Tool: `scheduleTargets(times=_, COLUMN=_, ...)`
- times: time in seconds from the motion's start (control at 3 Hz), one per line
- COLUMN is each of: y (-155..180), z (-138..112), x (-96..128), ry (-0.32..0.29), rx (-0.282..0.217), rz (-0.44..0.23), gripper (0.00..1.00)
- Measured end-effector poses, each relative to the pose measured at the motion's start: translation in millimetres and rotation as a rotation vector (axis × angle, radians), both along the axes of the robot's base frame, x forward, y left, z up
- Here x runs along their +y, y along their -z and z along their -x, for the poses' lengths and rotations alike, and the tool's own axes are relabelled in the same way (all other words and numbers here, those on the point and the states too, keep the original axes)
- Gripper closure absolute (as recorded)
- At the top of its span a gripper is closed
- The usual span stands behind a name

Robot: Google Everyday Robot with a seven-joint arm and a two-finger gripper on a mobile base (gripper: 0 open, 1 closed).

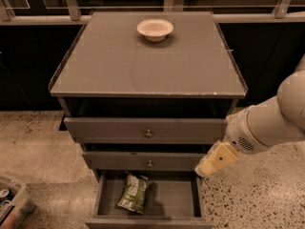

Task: Pick green jalapeno chip bag from bottom drawer and place on counter

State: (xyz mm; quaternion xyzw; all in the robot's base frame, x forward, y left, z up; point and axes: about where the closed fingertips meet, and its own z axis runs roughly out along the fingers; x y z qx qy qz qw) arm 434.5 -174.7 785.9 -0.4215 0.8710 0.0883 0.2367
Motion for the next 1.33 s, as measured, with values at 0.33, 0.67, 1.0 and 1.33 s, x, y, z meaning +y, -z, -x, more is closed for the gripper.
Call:
scheduleTargets(times=0.33, y=57.7, z=19.6, x=2.8, ry=0.101, rx=0.069, rz=-0.034, gripper=0.0)
scheduleTargets(times=0.67, y=136.2, z=42.6, x=15.1, ry=0.166, rx=0.13, rz=-0.086, gripper=0.0)
scheduleTargets(times=1.0, y=190.1, z=45.0, x=31.6, ry=0.141, rx=0.184, rz=-0.148, gripper=0.0)
scheduleTargets(times=1.33, y=201.5, z=48.1, x=33.5, ry=0.138, rx=0.208, rz=-0.161, gripper=0.0)
